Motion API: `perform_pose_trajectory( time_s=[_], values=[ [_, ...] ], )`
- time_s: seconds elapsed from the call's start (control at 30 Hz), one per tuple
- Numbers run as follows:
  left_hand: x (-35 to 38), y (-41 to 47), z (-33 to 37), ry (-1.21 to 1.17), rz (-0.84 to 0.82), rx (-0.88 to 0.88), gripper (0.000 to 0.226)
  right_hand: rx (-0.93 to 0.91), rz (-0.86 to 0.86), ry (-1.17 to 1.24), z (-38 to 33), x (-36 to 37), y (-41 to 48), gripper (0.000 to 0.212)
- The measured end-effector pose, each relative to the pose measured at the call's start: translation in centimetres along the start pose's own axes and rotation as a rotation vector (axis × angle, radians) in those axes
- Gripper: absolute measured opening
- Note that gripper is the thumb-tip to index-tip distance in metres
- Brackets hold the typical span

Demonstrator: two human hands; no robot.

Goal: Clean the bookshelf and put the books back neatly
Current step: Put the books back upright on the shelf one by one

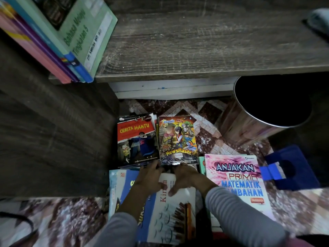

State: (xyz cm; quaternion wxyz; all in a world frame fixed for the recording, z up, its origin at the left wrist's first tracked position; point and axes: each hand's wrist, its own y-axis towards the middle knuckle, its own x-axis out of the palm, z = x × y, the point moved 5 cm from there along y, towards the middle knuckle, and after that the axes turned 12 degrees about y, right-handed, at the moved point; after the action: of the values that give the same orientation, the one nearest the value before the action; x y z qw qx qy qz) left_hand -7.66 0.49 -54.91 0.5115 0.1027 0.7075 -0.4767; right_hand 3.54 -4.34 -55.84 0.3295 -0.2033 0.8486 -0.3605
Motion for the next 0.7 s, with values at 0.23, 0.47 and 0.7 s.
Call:
perform_pose_trajectory(
  time_s=[0.23,0.47,0.7],
  values=[
    [0.1,-0.1,-0.3,-0.08,-0.069,0.003,0.068,0.037,-0.084,0.024,-0.4,0.3,0.5,0.075],
    [-1.3,-1.9,-0.4,0.006,-0.17,0.007,0.06,0.001,-0.09,0.014,-2.4,-0.1,-1.6,0.069],
    [-7.4,-5.0,-1.0,0.004,-0.055,-0.006,0.056,-0.054,0.07,-0.096,-6.3,-3.9,-7.3,0.054]
  ],
)
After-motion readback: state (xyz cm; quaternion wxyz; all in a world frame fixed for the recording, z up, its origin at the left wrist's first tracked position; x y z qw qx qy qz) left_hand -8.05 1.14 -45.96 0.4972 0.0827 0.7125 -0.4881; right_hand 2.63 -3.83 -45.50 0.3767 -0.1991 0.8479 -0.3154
